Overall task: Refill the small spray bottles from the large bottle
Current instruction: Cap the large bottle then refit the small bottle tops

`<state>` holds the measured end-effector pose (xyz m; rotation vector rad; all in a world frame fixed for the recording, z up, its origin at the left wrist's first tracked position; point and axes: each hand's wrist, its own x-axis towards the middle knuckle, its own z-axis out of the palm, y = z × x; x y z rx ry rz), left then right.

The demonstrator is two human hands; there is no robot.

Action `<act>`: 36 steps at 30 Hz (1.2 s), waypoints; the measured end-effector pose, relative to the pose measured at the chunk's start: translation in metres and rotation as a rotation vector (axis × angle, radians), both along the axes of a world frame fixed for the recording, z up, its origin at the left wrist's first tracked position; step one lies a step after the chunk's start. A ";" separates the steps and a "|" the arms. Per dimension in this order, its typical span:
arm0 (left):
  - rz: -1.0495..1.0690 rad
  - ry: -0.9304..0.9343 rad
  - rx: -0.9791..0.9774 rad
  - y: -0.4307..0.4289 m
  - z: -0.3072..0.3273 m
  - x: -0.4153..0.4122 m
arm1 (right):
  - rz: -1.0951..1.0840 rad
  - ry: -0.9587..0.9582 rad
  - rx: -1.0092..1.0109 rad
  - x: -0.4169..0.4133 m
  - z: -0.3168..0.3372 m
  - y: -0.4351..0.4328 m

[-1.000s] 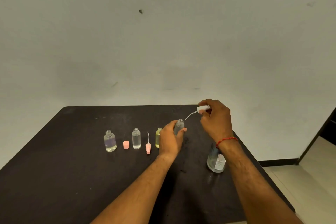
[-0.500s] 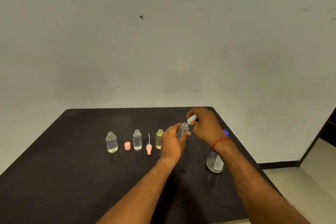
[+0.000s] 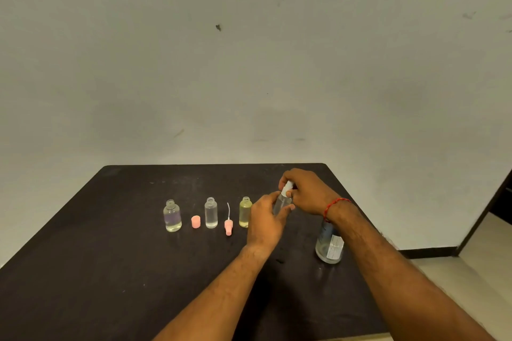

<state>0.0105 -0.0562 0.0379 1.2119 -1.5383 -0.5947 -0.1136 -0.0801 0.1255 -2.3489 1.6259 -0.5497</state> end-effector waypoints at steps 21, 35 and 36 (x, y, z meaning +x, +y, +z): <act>0.013 0.034 -0.006 0.000 -0.001 0.003 | -0.046 -0.200 0.013 -0.001 -0.004 0.001; 0.021 0.001 -0.026 -0.002 0.003 0.002 | -0.060 -0.532 -0.016 -0.002 -0.015 0.009; 0.024 0.002 -0.027 -0.002 0.003 0.001 | -0.096 -0.540 -0.050 -0.001 -0.016 0.010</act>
